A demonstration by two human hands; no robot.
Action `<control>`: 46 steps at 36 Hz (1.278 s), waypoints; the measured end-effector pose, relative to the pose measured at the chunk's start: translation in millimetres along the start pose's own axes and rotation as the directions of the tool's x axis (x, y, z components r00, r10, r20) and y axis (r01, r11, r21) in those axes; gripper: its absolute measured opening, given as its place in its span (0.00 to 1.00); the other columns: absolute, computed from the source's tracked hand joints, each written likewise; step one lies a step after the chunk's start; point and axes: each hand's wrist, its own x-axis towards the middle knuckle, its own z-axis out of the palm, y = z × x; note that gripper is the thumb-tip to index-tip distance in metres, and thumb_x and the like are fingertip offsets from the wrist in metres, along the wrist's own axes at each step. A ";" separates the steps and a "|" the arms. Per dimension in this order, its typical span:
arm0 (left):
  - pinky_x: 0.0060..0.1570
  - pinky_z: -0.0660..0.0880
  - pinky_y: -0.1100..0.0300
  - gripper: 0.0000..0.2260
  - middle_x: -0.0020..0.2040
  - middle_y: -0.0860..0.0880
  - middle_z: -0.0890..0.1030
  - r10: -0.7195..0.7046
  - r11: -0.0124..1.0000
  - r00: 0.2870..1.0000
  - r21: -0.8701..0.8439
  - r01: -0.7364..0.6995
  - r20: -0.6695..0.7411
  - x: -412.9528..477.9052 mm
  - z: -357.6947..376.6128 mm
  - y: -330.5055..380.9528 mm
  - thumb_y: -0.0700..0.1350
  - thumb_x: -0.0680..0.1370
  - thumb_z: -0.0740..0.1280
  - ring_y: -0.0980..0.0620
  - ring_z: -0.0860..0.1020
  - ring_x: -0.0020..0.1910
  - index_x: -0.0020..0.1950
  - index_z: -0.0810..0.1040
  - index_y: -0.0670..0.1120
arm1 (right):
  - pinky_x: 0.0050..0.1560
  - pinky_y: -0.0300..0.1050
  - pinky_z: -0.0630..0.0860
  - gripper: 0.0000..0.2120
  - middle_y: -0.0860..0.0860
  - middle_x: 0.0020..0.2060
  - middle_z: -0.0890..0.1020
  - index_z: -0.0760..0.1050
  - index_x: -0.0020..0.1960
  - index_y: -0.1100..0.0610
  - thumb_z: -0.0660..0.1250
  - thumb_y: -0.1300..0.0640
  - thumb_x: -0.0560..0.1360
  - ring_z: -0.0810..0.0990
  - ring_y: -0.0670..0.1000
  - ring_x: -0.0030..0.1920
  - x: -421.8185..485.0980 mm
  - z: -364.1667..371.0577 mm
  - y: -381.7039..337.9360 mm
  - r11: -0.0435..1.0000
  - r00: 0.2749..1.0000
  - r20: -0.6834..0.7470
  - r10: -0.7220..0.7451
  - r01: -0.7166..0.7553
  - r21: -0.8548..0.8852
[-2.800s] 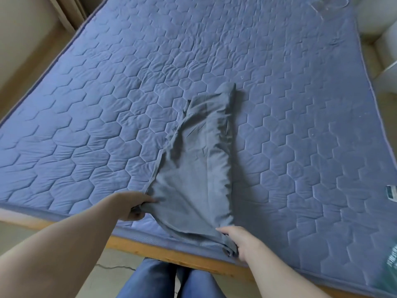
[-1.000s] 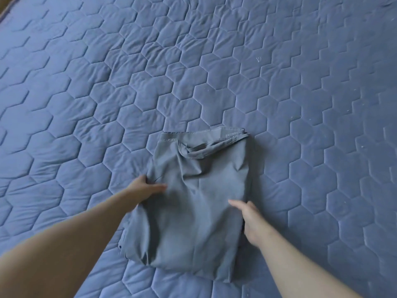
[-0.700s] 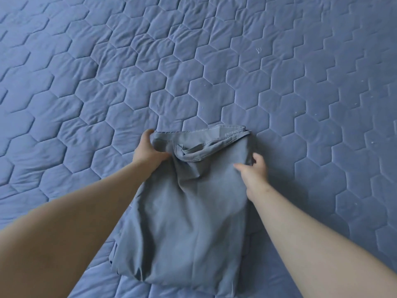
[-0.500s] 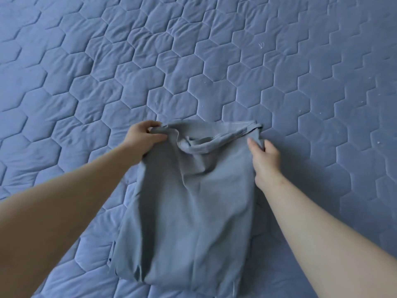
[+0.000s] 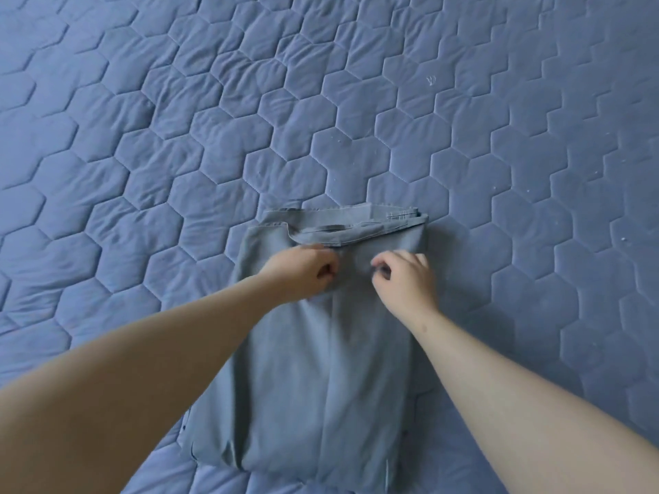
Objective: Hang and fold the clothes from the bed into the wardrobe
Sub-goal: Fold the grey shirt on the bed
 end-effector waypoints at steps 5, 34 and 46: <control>0.70 0.55 0.48 0.29 0.77 0.51 0.50 -0.121 0.983 0.986 0.121 0.135 -0.116 31.2 -10.5 -5.6 0.48 0.77 0.63 0.48 0.50 0.75 0.75 0.56 0.57 | 0.68 0.50 0.57 0.27 0.47 0.76 0.53 0.61 0.72 0.44 0.62 0.54 0.75 0.53 0.54 0.73 31.8 -14.6 -2.8 0.994 0.993 0.116 -0.003 0.016 -0.109; 0.26 0.76 0.63 0.08 0.32 0.49 0.84 -0.576 0.124 0.788 -0.930 0.345 0.216 -101.0 -22.0 -29.0 0.46 0.70 0.74 0.54 0.82 0.29 0.44 0.79 0.44 | 0.60 0.57 0.75 0.08 0.58 0.54 0.81 0.76 0.48 0.56 0.71 0.54 0.73 0.81 0.57 0.53 -62.8 -37.8 2.3 0.216 0.769 0.417 0.485 -0.567 0.795; 0.49 0.75 0.58 0.18 0.44 0.44 0.81 -0.619 0.188 0.785 -0.972 0.141 -0.005 -145.9 -75.4 0.9 0.53 0.72 0.71 0.48 0.80 0.42 0.48 0.78 0.38 | 0.45 0.41 0.73 0.09 0.43 0.44 0.83 0.78 0.47 0.47 0.68 0.44 0.71 0.80 0.43 0.47 -102.7 -108.5 -15.8 0.211 0.861 0.352 0.366 -0.445 0.870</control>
